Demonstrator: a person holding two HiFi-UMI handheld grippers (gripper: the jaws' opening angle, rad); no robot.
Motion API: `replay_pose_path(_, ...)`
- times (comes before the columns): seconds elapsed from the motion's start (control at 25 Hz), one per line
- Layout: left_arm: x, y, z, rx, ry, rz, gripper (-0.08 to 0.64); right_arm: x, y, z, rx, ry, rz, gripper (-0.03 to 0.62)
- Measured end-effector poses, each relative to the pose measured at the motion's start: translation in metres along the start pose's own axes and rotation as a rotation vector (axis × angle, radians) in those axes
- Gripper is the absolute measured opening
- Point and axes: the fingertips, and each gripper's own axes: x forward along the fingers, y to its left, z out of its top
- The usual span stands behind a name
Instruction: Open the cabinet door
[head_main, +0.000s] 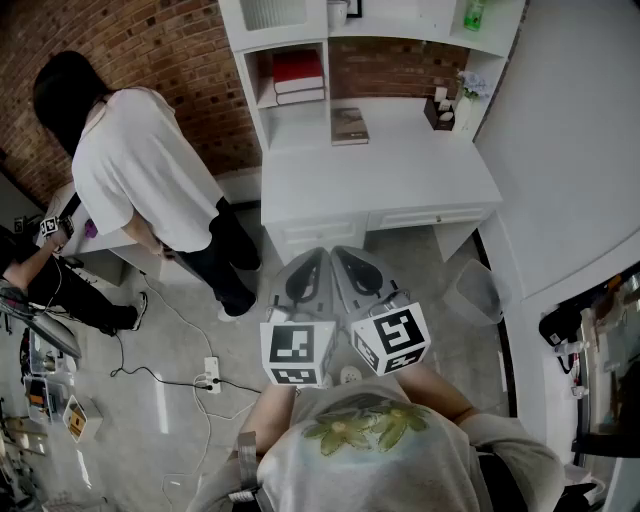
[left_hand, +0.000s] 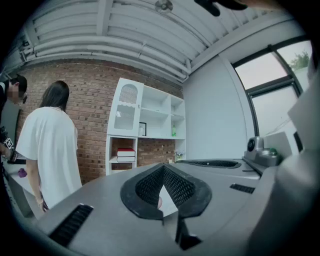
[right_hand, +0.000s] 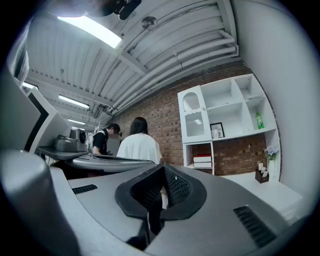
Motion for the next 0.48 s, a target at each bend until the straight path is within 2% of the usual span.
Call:
replay_pose_path(0.32,0.017,-0.006,-0.010,-0.010,0.011,0.024,0.008,0.002,-0.018,-0.010,0.001,0.015,0.020,0.020)
replay_pose_path(0.48,0.025,-0.001,-0.019,-0.029,0.027,0.035,0.008,0.010,-0.022,-0.018,-0.047,0.036,0.016,0.020)
